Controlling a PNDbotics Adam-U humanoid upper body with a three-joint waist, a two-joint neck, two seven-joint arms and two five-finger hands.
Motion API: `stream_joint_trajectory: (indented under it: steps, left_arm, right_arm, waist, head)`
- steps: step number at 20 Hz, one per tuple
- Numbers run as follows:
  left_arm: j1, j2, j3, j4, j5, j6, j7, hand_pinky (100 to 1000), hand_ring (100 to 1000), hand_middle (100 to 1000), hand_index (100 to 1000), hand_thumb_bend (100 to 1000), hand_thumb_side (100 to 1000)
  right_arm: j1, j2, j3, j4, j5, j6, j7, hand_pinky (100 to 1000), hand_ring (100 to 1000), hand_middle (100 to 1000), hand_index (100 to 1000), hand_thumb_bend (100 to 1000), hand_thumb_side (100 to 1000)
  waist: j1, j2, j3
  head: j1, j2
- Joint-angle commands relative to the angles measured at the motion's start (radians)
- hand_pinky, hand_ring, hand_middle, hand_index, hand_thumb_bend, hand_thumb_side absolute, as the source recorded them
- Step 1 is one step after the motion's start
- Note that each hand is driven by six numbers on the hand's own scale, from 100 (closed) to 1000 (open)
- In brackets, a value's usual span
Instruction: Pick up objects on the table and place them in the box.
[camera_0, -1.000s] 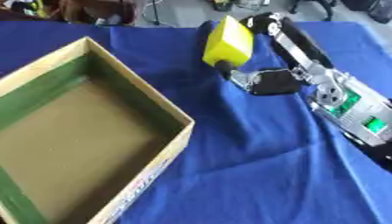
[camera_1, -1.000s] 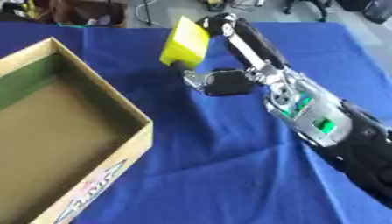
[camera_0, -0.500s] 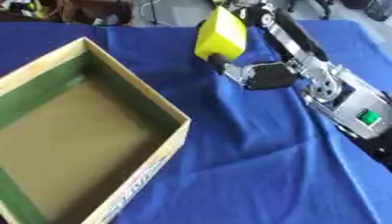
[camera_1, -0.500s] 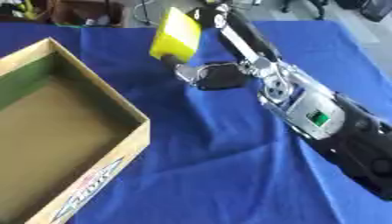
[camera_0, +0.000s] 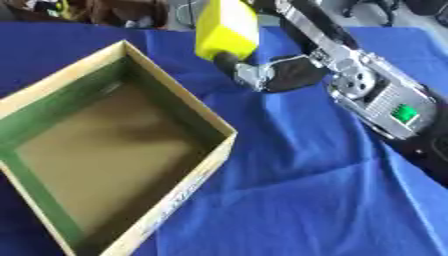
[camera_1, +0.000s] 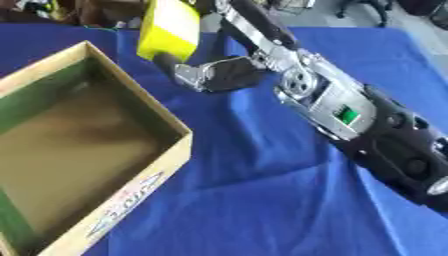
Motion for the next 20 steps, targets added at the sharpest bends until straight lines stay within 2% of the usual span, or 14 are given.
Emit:
stream_joint_trajectory:
  steps: [1,6,8,11,12,15,20]
  left_arm:
    - [-0.010,0.008,0.009,-0.013,0.011,-0.015,0.032,197,330,507,526,100,882]
    - [-0.013,0.007,0.007,-0.013,0.013,-0.023,0.057,195,331,506,523,100,877]
    - [-0.024,0.005,0.018,-0.013,0.016,-0.039,0.074,191,330,501,518,100,864]
    - [-0.024,0.007,0.019,-0.013,0.018,-0.071,0.112,191,330,501,518,100,864]
    - [-0.029,0.009,0.023,-0.013,0.020,-0.079,0.123,222,368,507,550,100,883]
    - [-0.077,0.019,0.042,-0.013,0.042,-0.118,0.164,225,376,507,557,100,888]
    - [-0.101,0.030,0.020,-0.013,0.033,-0.192,0.230,231,386,505,566,100,890]
  right_arm:
    - [-0.022,-0.020,0.007,-0.015,0.000,0.006,0.022,748,716,403,507,100,519]
    - [-0.031,-0.015,0.019,-0.015,0.013,0.010,0.036,752,720,390,501,100,526]
    - [-0.039,-0.007,0.042,-0.015,0.034,0.005,0.057,755,723,388,502,100,529]
    - [-0.048,0.006,0.056,-0.015,0.074,0.005,0.080,755,723,388,502,100,529]
    - [-0.054,0.007,0.064,-0.015,0.085,0.001,0.086,765,738,387,501,100,541]
    - [-0.087,0.013,0.102,-0.015,0.127,-0.034,0.123,770,743,386,500,100,545]
    - [-0.122,0.033,0.142,-0.015,0.201,-0.107,0.194,778,751,382,496,100,556]
  waist:
    - [-0.001,-0.031,0.012]
    - [-0.003,-0.028,0.024]
    - [-0.007,-0.022,0.043]
    - [-0.008,-0.019,0.048]
    - [-0.008,-0.020,0.054]
    - [-0.011,-0.018,0.064]
    - [-0.015,-0.015,0.071]
  head:
    - [-0.019,-0.001]
    - [-0.027,-0.001]
    - [-0.040,-0.004]
    - [-0.044,-0.006]
    - [-0.052,-0.002]
    - [-0.065,-0.001]
    - [-0.066,-0.006]
